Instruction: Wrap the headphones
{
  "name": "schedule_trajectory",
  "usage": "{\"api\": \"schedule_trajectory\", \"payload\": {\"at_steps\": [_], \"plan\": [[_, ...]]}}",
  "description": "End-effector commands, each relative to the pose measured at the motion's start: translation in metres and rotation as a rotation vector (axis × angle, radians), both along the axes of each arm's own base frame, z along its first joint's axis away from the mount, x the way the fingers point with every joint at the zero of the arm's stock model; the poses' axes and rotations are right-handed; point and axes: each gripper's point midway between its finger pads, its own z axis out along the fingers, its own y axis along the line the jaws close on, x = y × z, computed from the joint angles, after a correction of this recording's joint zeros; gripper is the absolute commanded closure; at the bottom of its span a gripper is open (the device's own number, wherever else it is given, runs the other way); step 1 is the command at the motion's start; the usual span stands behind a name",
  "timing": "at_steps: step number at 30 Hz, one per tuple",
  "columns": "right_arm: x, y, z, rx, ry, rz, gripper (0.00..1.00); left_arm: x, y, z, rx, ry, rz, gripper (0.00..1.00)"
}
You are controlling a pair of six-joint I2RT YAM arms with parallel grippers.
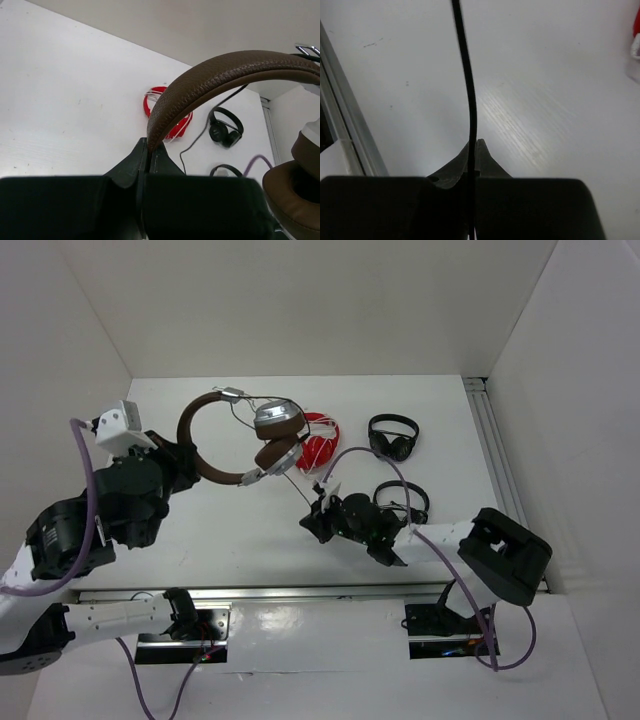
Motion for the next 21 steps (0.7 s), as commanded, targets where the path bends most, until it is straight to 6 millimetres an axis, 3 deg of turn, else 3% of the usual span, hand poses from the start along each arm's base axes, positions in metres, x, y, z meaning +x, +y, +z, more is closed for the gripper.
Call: {"api": "schedule_trajectory", "payload": {"at_steps": [1,2,3,5,6,9,11,13,15,20,21], "plan": [[-0.006,0.005,0.023,0.019,-0.057,-0.091,1.0,0.006,0.011,0.026,-0.153,-0.057,0.134,1.0],[-0.003,0.005,0.025,-0.004,-0.07,-0.139,1.0,0.012,0.007,0.025,-0.13,-0.056,0.158,1.0],[-0.022,0.012,0.02,-0.043,-0.062,-0.106,1.0,0.013,0.007,0.03,-0.123,-0.062,0.17,1.0],[-0.028,0.015,0.027,-0.078,-0.09,-0.153,1.0,0.021,0.006,0.028,-0.077,-0.057,0.207,1.0],[-0.038,0.013,0.022,-0.128,-0.086,-0.147,1.0,0.026,0.003,0.025,-0.028,-0.047,0.216,1.0],[-0.079,0.02,0.033,-0.163,-0.113,-0.114,1.0,0.047,0.006,0.029,0.048,-0.051,0.246,1.0],[-0.094,0.022,0.039,-0.161,-0.118,-0.097,1.0,0.066,0.014,0.02,0.082,-0.038,0.275,1.0],[-0.113,0.025,0.041,-0.182,-0.12,-0.045,1.0,0.08,0.007,0.016,0.084,-0.024,0.249,1.0],[-0.12,0.033,0.046,-0.183,-0.115,-0.015,1.0,0.096,0.005,-0.001,0.123,0.028,0.257,1.0],[-0.121,0.053,0.049,-0.241,-0.151,0.039,1.0,0.11,-0.001,-0.034,0.082,0.106,0.239,1.0],[-0.121,0.063,0.059,-0.229,-0.155,0.053,1.0,0.111,-0.001,-0.039,0.085,0.117,0.236,1.0]]}}
